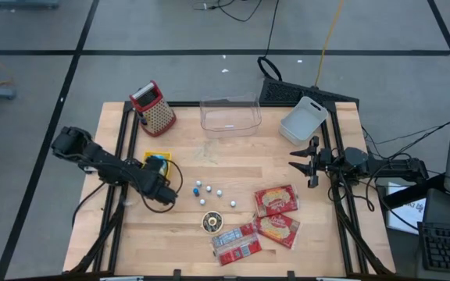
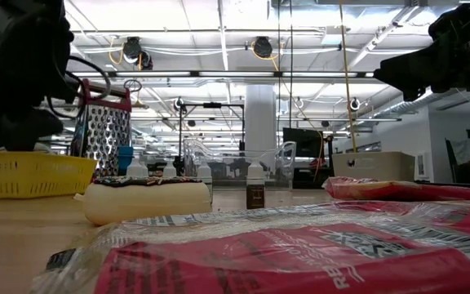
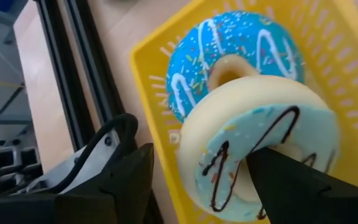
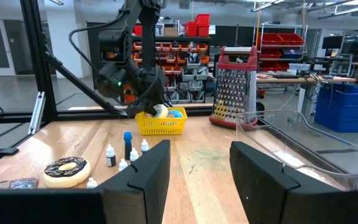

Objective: Pick & Place Food Item
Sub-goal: Put the light blue donut into the yellow bin

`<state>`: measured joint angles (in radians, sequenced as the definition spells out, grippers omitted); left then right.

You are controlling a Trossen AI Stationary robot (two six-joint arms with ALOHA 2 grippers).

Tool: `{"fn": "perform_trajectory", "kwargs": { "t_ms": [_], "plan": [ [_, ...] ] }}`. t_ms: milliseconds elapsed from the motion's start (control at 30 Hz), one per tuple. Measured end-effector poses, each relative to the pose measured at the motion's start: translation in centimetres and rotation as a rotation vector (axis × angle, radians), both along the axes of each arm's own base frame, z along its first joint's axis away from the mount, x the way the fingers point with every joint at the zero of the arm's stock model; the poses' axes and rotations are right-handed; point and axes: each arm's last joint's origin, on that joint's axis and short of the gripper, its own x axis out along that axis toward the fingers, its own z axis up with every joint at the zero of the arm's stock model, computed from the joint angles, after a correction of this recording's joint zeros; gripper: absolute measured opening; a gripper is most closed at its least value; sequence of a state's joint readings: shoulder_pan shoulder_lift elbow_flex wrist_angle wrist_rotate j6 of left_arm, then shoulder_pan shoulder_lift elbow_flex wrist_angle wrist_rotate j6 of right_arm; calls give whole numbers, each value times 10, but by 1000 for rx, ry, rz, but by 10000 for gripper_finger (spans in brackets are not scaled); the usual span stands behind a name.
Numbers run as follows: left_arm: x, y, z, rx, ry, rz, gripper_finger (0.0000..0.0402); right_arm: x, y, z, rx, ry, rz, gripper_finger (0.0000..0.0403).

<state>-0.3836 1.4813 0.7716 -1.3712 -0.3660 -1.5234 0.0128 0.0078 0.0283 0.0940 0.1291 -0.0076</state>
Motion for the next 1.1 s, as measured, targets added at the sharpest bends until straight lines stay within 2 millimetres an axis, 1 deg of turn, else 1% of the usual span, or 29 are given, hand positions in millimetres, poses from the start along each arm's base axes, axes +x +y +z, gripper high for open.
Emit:
{"fn": "perform_trajectory", "kwargs": {
  "t_ms": [200, 500, 700, 933, 1100],
  "plan": [
    [-3, 2, 10, -11, -47, -6, 262, 0, 0, 0, 0, 0, 0, 155],
    [-9, 4, 21, -37, -117, 0, 251, 0, 0, 0, 0, 0, 0, 155],
    [-12, 6, 28, -26, -184, 25, 260, 0, 0, 0, 0, 0, 0, 155],
    [-11, 8, 29, 48, -251, 51, 266, 0, 0, 0, 0, 0, 0, 155],
    [-9, 7, 28, 42, -278, 63, 267, 0, 0, 0, 0, 0, 0, 155]
  ]
}}
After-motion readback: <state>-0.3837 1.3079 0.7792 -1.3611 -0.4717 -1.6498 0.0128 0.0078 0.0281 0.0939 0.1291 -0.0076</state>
